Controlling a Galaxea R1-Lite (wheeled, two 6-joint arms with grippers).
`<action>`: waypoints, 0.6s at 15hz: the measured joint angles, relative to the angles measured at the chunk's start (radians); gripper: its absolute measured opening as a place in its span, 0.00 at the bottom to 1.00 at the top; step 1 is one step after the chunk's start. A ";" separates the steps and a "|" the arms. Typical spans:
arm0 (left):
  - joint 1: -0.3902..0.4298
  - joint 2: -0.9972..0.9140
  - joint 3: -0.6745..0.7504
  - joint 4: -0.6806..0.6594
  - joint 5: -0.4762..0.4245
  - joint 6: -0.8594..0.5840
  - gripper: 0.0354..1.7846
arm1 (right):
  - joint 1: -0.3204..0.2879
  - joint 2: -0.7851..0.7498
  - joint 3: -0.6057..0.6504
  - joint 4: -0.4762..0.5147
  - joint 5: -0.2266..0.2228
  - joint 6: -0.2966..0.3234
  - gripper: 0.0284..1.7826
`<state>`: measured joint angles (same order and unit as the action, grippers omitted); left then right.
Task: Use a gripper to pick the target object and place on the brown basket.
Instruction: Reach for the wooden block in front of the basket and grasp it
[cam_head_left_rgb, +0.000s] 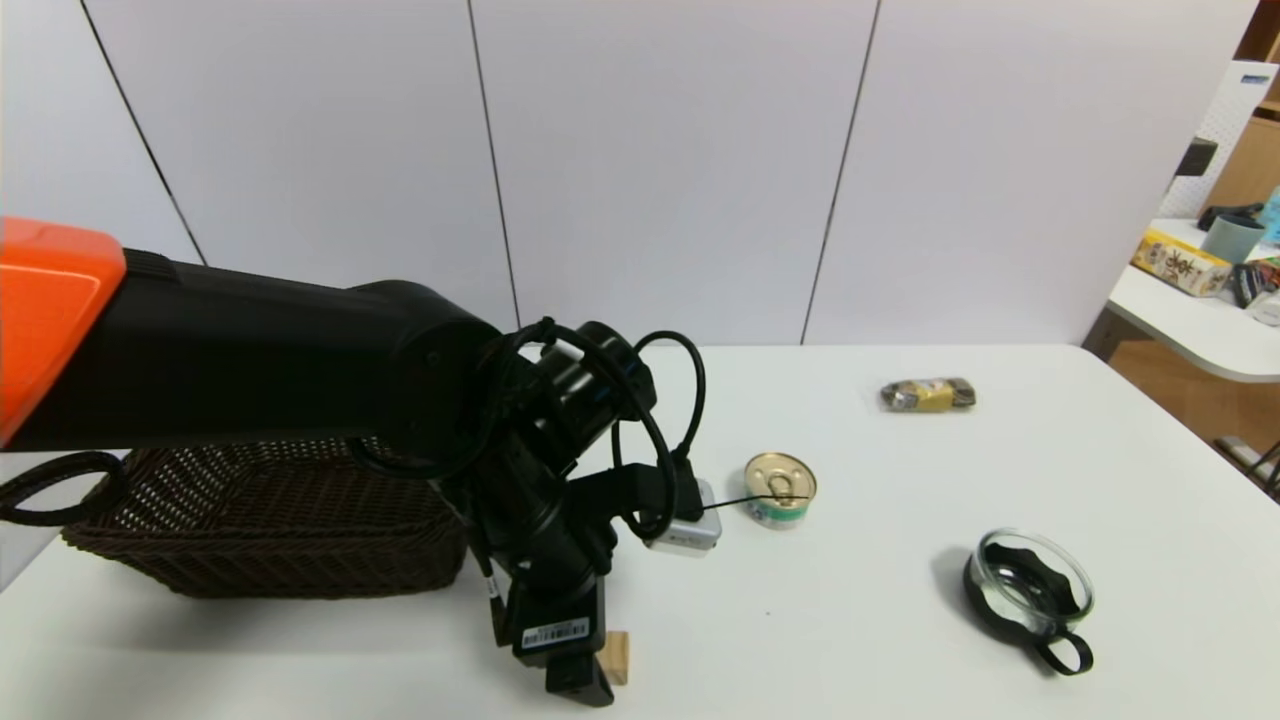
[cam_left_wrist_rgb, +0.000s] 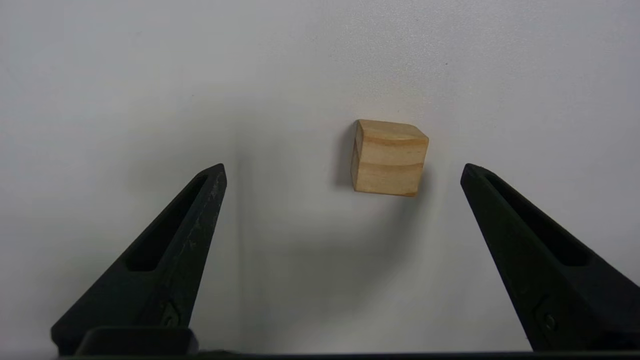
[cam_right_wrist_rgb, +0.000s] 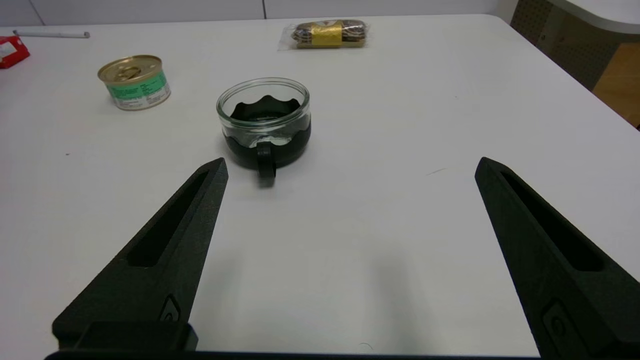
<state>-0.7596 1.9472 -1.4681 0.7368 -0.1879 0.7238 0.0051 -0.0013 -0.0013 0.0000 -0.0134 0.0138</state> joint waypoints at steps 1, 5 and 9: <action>0.000 0.005 0.000 0.001 0.000 0.000 0.94 | 0.000 0.000 0.000 0.000 0.000 0.000 0.96; 0.000 0.020 0.000 0.012 -0.001 0.008 0.94 | 0.000 0.000 0.000 0.000 0.000 0.000 0.96; 0.000 0.033 -0.005 0.014 -0.003 0.022 0.94 | 0.000 0.000 0.000 0.000 0.000 0.000 0.96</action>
<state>-0.7600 1.9804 -1.4730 0.7509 -0.1909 0.7462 0.0053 -0.0013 -0.0013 0.0000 -0.0134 0.0134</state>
